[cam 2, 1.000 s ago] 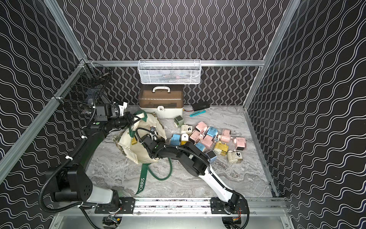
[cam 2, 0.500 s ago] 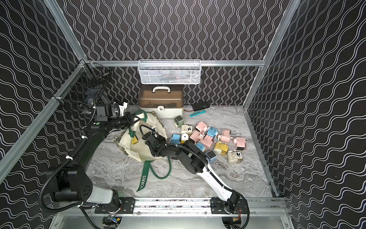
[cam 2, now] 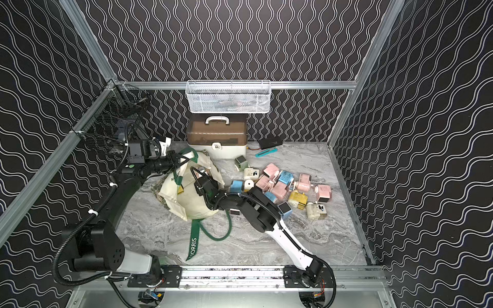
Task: Take out the pencil sharpeners from the tote bags
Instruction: Pick up the pencil sharpener from the canvas bag.
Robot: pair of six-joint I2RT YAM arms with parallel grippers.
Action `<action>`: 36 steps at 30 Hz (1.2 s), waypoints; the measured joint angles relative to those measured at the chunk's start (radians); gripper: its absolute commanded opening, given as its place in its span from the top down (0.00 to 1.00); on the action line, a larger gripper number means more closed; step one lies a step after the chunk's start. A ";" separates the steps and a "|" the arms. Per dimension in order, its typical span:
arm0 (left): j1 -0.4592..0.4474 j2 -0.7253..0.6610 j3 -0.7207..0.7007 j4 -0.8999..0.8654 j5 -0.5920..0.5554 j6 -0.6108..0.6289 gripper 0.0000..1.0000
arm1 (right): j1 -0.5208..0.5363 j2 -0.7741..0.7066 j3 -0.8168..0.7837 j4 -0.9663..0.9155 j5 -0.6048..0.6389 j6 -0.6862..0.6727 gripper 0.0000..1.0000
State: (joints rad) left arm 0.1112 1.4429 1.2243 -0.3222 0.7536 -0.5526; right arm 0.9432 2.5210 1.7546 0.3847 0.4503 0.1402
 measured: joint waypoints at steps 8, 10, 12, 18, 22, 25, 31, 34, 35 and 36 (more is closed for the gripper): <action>0.000 0.000 0.000 0.000 0.000 -0.002 1.00 | -0.003 0.022 0.053 0.002 -0.003 -0.021 0.08; 0.000 0.000 0.000 0.000 0.000 -0.002 1.00 | -0.007 0.034 0.072 0.000 -0.004 -0.019 0.09; 0.000 0.000 0.000 0.000 0.000 -0.002 1.00 | -0.016 0.045 0.095 -0.009 -0.005 -0.006 0.14; 0.000 0.000 0.000 0.000 0.001 -0.002 1.00 | -0.035 0.052 0.133 -0.048 -0.017 0.036 0.27; 0.000 0.000 0.000 0.000 0.001 -0.003 1.00 | -0.035 0.037 0.098 -0.044 -0.025 0.051 0.31; 0.000 0.000 0.000 0.000 0.002 -0.003 1.00 | -0.035 0.012 0.064 -0.047 -0.052 0.060 0.35; 0.000 0.000 0.000 0.000 0.005 -0.003 1.00 | -0.028 -0.071 -0.029 -0.079 -0.131 0.077 0.39; 0.000 0.000 0.000 0.000 0.005 -0.003 1.00 | -0.018 -0.133 -0.089 -0.092 -0.169 0.077 0.39; 0.000 0.000 0.000 0.000 0.005 -0.003 1.00 | -0.015 -0.152 -0.105 -0.096 -0.182 0.077 0.40; 0.000 0.000 0.000 0.000 0.005 -0.003 1.00 | -0.010 -0.176 -0.120 -0.102 -0.201 0.077 0.40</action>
State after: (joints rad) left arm 0.1108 1.4429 1.2243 -0.3218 0.7582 -0.5552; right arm 0.9329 2.3447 1.6348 0.2829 0.2497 0.2169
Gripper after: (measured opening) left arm 0.060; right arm 0.789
